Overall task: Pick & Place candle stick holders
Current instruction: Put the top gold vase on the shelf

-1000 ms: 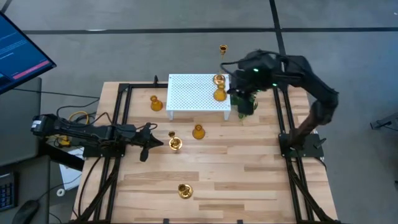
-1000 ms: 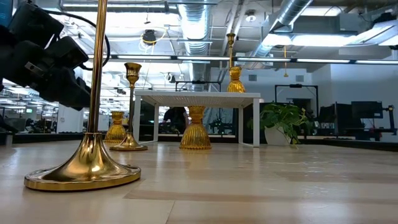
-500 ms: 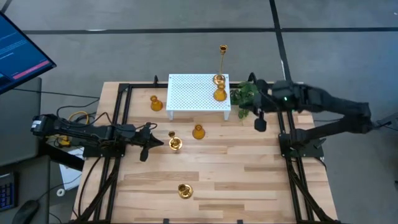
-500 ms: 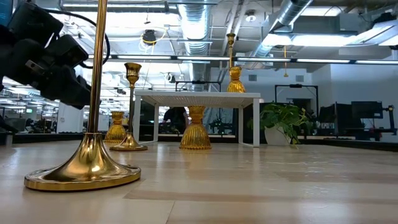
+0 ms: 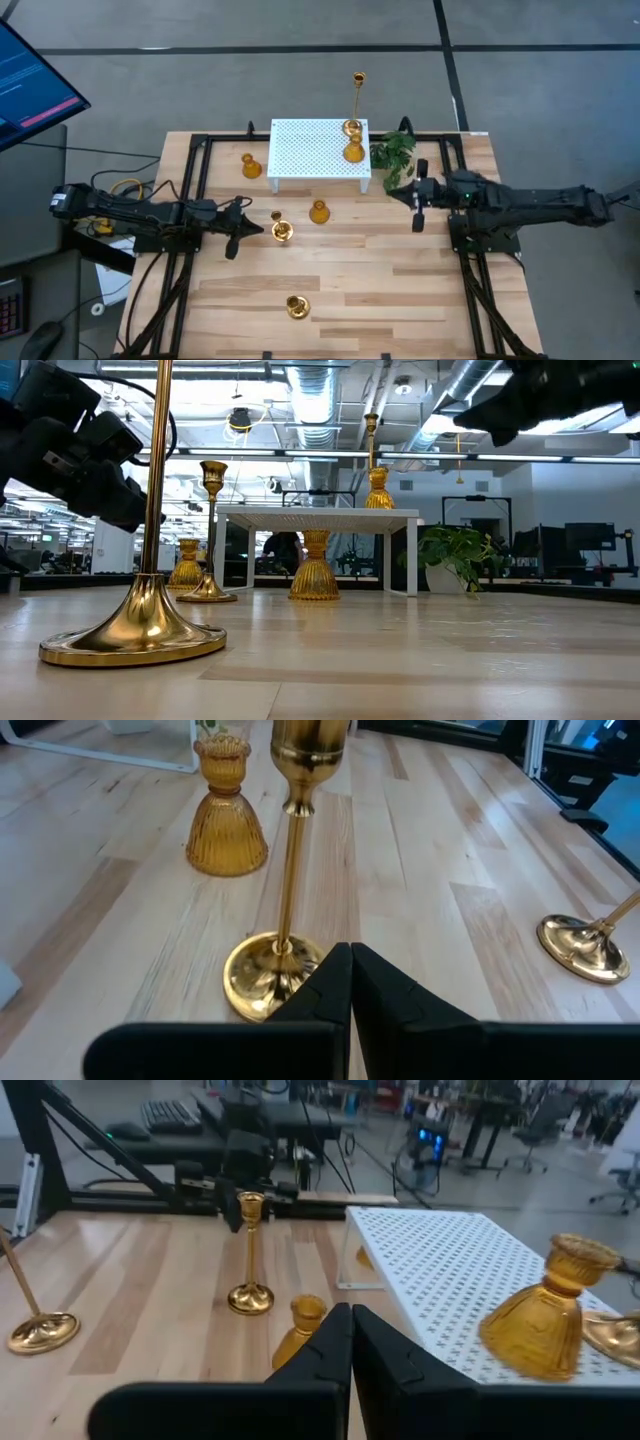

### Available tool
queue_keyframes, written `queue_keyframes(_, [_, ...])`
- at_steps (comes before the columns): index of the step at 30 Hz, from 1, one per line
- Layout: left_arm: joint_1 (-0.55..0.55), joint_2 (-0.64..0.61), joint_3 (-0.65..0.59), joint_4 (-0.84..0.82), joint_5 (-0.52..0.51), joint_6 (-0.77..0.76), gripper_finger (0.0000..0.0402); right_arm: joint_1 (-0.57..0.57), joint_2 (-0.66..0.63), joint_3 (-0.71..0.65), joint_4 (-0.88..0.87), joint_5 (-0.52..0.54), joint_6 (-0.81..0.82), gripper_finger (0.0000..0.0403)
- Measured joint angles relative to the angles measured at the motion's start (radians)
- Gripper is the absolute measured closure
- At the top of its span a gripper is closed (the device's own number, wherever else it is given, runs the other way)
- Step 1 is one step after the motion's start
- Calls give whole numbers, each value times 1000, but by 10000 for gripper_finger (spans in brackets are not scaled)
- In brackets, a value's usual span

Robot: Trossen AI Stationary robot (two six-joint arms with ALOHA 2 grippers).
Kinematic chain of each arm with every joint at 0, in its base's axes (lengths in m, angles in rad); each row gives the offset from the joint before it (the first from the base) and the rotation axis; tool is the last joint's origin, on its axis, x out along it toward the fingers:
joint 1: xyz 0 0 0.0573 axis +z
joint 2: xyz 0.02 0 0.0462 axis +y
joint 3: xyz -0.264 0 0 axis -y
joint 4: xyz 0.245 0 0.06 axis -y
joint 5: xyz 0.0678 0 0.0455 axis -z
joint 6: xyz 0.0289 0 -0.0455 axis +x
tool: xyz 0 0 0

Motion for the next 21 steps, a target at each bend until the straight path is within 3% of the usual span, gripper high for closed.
queue_keyframes(6, [0, 0, 0, 43, 0, 1, 394, 18, -5, -62, 63, 0, 0, 403])
queue_keyframes(21, [0, 20, 0, 96, -59, 55, 381, 76, -3, -64, 64, 0, -8, 403])
